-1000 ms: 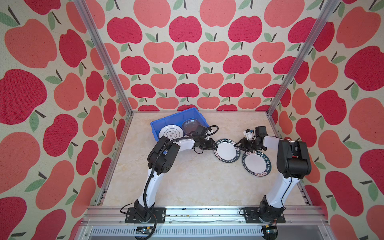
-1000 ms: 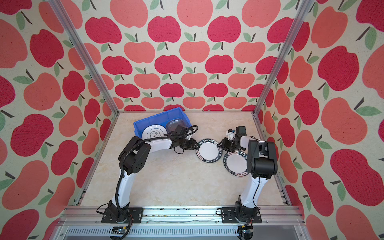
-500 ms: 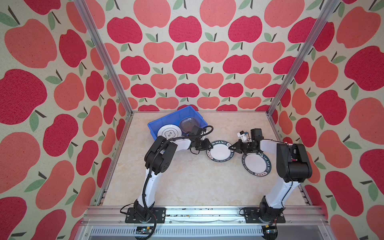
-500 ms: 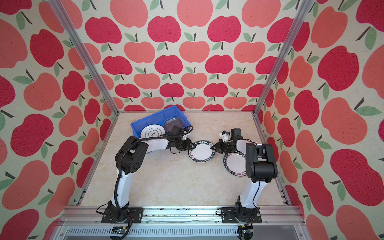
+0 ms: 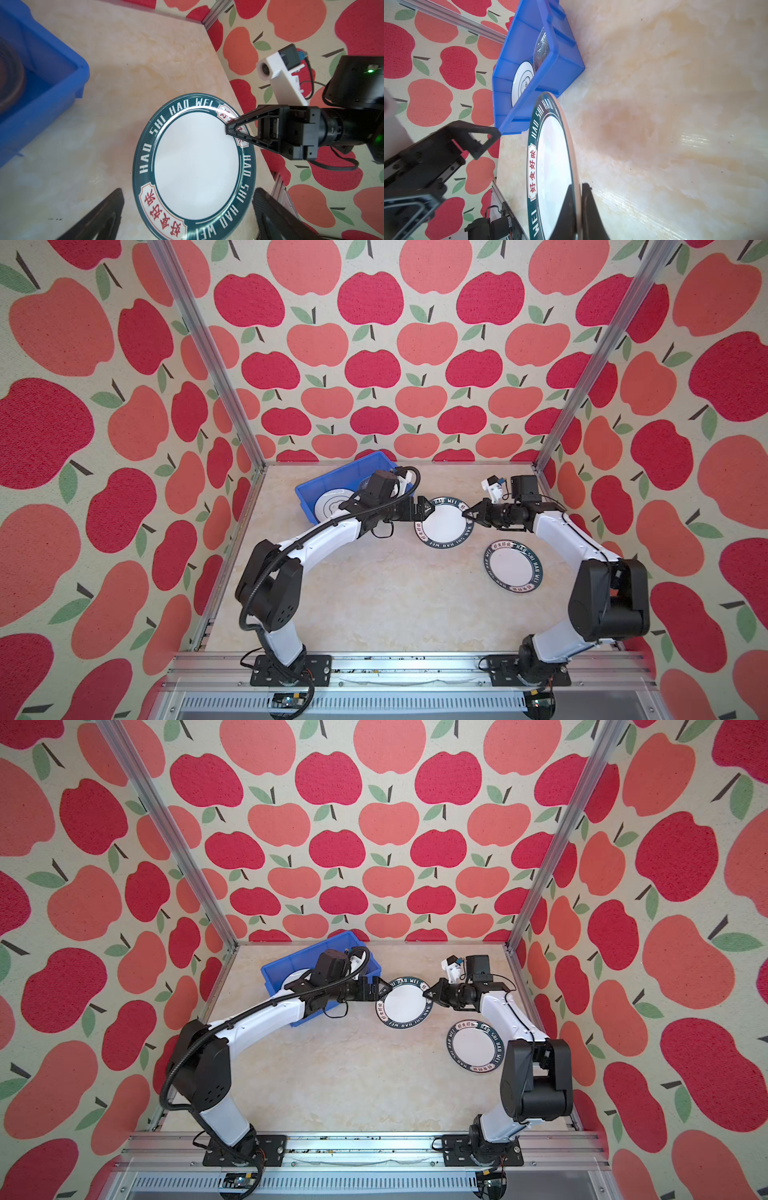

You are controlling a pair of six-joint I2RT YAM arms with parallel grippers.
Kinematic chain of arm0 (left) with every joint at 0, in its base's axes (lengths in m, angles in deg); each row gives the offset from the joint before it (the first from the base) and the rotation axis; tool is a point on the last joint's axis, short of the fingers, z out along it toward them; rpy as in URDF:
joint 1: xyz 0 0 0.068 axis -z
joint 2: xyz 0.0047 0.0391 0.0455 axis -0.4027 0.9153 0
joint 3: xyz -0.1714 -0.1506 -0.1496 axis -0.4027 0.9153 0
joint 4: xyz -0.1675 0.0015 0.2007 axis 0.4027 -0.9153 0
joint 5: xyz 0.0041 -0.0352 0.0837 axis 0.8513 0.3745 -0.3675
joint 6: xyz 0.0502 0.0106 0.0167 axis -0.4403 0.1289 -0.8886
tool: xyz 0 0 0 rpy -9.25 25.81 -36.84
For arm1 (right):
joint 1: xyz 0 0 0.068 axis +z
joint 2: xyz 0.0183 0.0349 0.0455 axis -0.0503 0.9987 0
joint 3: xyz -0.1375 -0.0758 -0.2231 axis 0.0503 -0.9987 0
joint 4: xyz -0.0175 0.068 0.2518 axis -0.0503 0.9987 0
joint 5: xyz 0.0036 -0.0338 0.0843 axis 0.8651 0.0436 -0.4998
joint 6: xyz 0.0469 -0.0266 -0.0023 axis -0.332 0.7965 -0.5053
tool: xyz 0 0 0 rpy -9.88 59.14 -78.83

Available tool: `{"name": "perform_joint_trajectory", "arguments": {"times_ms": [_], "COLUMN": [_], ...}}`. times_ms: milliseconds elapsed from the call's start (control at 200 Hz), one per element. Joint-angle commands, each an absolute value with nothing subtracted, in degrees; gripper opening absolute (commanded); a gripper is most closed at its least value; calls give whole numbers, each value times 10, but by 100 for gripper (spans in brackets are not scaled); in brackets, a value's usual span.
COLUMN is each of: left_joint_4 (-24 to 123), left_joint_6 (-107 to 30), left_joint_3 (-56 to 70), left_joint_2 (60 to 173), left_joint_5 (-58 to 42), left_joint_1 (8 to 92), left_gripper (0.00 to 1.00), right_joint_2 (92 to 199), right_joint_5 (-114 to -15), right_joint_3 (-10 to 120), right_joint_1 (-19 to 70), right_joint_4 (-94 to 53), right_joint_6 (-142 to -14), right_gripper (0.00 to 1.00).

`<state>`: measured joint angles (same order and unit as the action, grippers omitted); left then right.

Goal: Place the plates into the plastic bin on the countertop
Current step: 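Tilt the green-rimmed plate up with left gripper and grip it with right gripper, then carry the green-rimmed plate into the bin with right gripper while left gripper withdraws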

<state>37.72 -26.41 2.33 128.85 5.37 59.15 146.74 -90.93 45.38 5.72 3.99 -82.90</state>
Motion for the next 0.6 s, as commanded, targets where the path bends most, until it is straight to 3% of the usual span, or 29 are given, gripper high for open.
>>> {"name": "perform_joint_trajectory", "arguments": {"times_ms": [0, 175, 440, 595], "left_joint_4": [302, 273, 338, 334], "left_joint_6": [-289, -290, -228, -224], "left_joint_3": [54, 124, 253, 268], "left_joint_2": [1199, 1073, 924, 914], "left_joint_5": [-61, -130, 37, 48], "left_joint_1": [572, 535, 393, 368], "left_gripper": [99, 99, 99, 99], "right_joint_2": [1449, 1499, 1686, 1817], "right_joint_5": [-854, -791, -836, -842], "right_joint_3": [531, 661, 892, 1020], "right_joint_1": [93, 158, 219, 255], "right_joint_4": [91, 99, 90, 90], "right_joint_6": [-814, -805, -827, -850], "right_gripper": [0, 0, 0, 0]}}
